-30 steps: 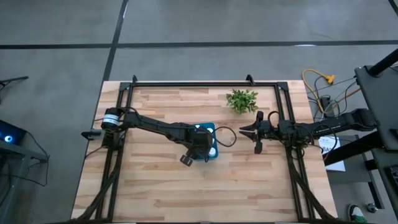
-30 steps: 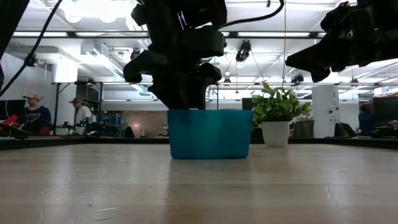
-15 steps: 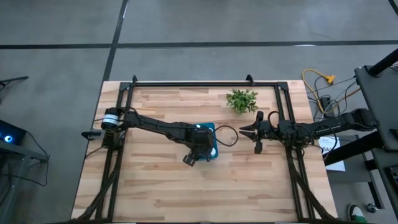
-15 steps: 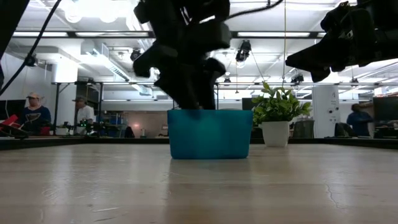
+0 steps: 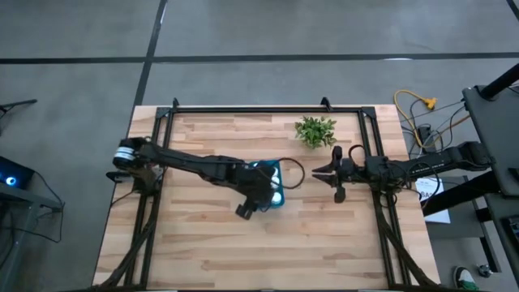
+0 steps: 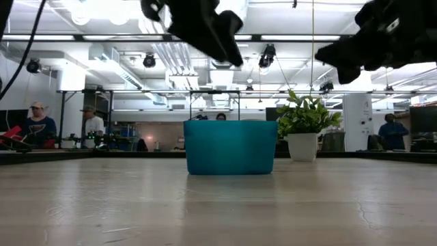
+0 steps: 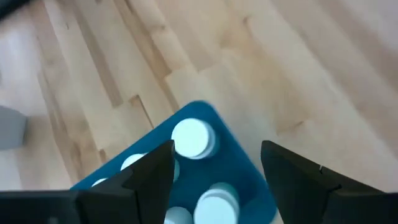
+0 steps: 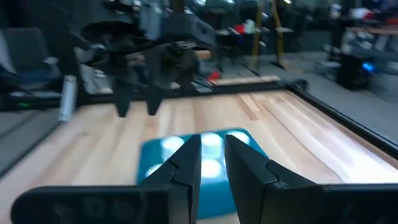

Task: Pick and place pill bottles into a basket
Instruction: Return to Home Position

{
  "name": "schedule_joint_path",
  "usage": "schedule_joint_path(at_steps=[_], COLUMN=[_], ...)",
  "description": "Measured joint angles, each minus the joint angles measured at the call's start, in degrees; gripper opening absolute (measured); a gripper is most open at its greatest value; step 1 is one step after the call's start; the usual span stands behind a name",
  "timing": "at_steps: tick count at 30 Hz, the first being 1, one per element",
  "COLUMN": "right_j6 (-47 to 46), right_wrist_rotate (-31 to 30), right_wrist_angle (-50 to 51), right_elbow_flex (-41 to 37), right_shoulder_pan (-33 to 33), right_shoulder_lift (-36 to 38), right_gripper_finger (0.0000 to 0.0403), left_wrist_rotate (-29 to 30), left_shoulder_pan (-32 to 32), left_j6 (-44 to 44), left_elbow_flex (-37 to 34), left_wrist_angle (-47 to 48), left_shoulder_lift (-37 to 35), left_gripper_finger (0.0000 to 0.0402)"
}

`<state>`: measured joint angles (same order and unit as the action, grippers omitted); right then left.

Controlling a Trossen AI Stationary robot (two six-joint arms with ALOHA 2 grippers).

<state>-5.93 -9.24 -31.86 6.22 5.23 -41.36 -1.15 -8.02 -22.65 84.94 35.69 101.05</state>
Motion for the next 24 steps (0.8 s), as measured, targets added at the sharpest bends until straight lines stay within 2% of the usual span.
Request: schedule_joint_path(at_steps=[5, 8, 14, 22, 24], right_j6=[1.58, 1.70, 1.31, 1.44, 1.74], right_wrist_rotate=[5.57, 8.06, 11.01, 12.24, 11.98], right_wrist_angle=[-3.92, -6.12, -7.78, -3.76, -1.69], right_elbow_flex=[0.00, 0.00, 0.00, -0.01, 0.02], right_shoulder_pan=[0.00, 0.00, -0.01, -0.04, -0.04], right_shoulder_lift=[0.02, 0.07, 1.27, 9.11, 11.68], right_gripper_finger=[0.0063, 0.0061, 0.0015, 0.0008, 0.0008], left_wrist_rotate=[0.00, 0.01, 1.00, 1.18, 1.18], left_shoulder_pan=[-2.39, -3.66, -4.11, -4.15, -4.10], left_j6=[0.98, 1.05, 0.92, 0.93, 1.35], left_elbow_flex=[-2.23, -4.61, -13.13, -28.02, -30.09], left_wrist_angle=[-1.61, -3.62, -10.53, -24.65, -25.20], left_shoulder_lift=[-4.63, -7.05, -12.78, -23.62, -26.39], left_gripper_finger=[0.0219, 0.0202, 0.0132, 0.0016, 0.0005])
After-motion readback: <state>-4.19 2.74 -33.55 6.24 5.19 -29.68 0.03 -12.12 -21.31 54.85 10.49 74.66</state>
